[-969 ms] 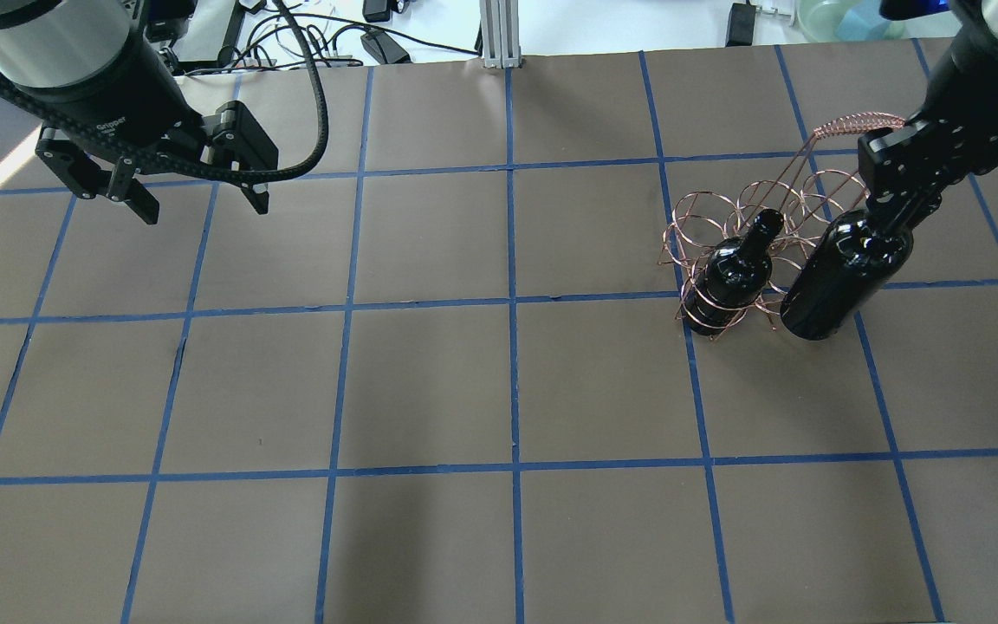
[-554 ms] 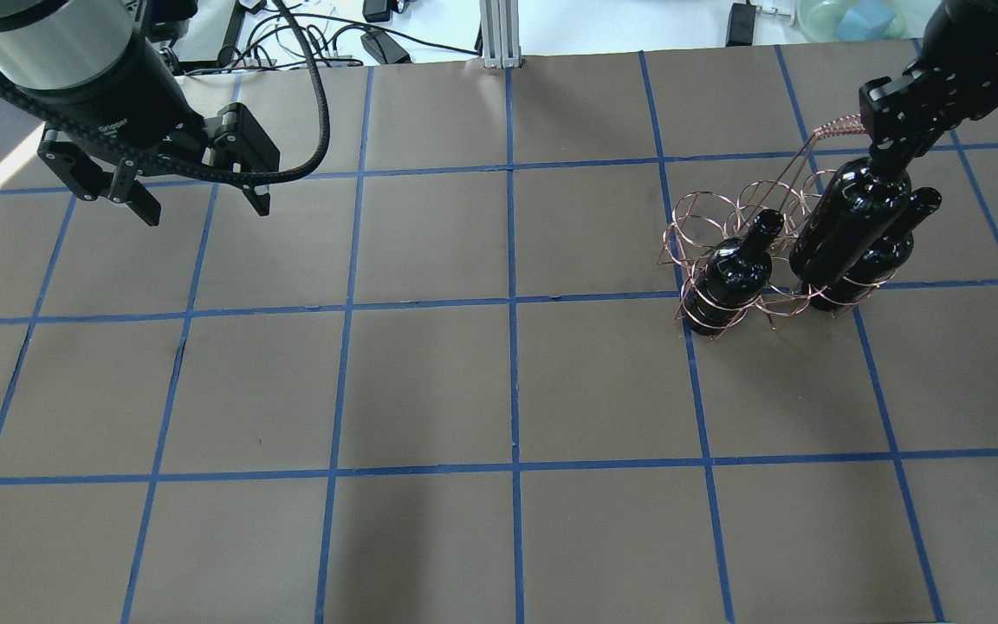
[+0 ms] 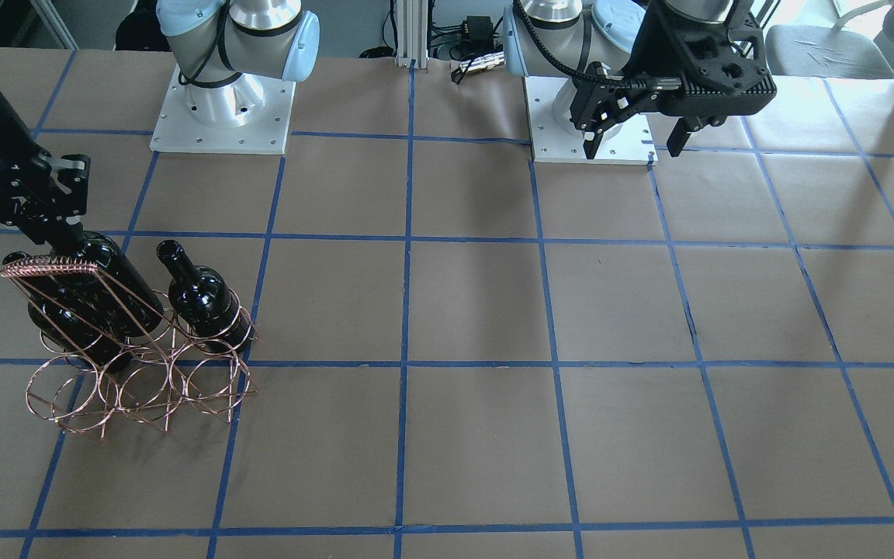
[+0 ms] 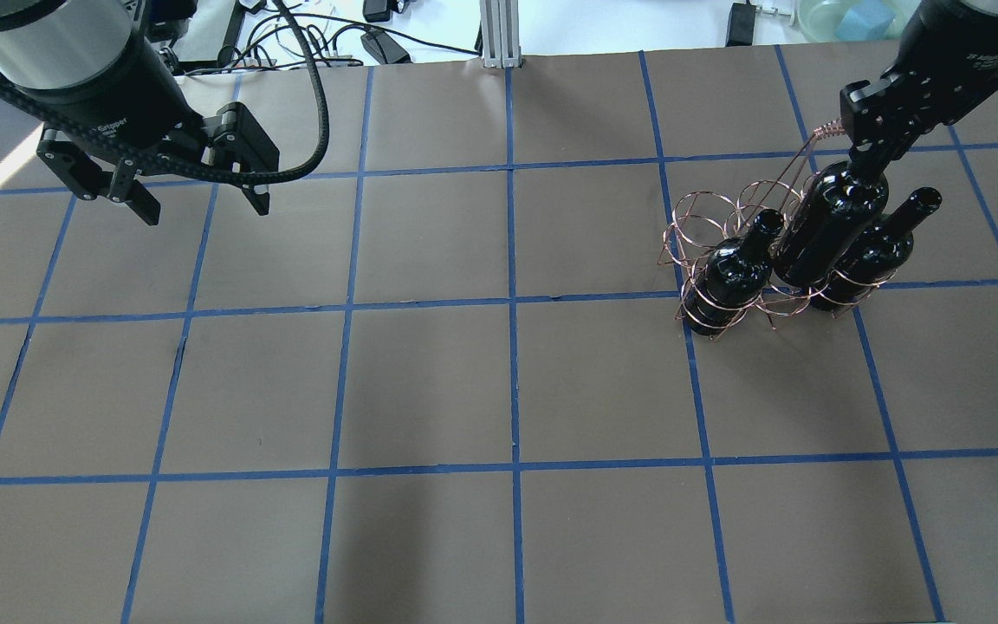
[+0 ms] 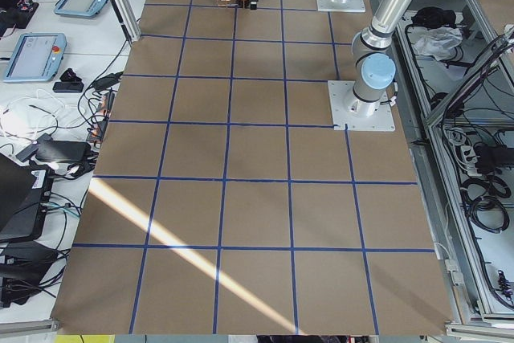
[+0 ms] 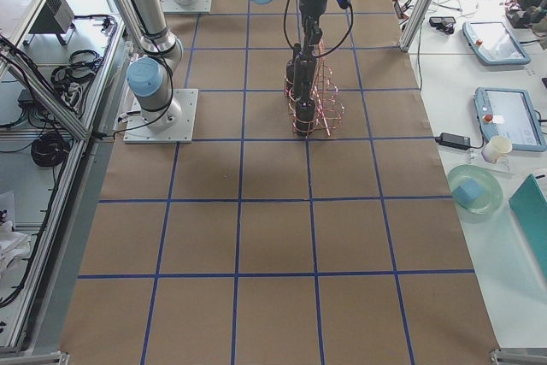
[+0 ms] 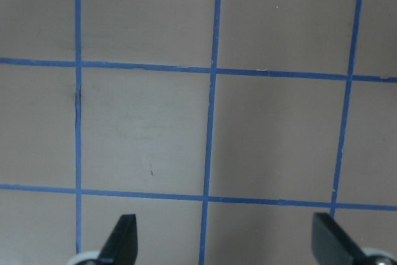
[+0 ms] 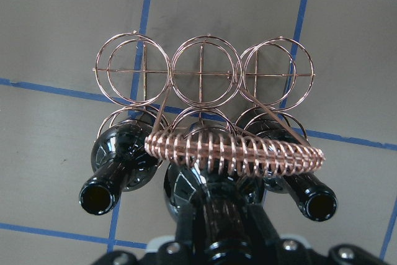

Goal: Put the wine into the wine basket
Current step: 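Tilt and lower the bottle into the empty middle slot of the rack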

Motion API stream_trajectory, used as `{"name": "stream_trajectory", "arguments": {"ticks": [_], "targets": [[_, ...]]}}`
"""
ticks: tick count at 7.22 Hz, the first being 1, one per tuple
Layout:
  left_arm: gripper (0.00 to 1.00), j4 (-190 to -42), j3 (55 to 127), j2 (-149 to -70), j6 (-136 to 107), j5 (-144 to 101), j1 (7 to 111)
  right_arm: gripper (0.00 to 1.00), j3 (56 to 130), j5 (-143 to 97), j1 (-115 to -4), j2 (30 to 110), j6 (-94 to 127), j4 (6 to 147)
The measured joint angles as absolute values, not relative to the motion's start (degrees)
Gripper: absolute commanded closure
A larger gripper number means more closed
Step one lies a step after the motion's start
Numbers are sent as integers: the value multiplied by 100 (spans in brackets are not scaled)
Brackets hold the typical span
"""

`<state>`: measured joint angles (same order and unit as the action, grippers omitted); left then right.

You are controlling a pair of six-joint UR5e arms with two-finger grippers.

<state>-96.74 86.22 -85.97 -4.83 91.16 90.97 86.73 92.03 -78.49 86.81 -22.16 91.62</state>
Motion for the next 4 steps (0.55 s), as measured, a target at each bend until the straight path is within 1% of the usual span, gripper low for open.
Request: {"name": "stream_trajectory", "arguments": {"ticks": [4], "targets": [[0, -9668, 8622, -8596, -480, 9123, 9097, 99, 8840, 9184, -7849, 8527, -2174, 9281]]}}
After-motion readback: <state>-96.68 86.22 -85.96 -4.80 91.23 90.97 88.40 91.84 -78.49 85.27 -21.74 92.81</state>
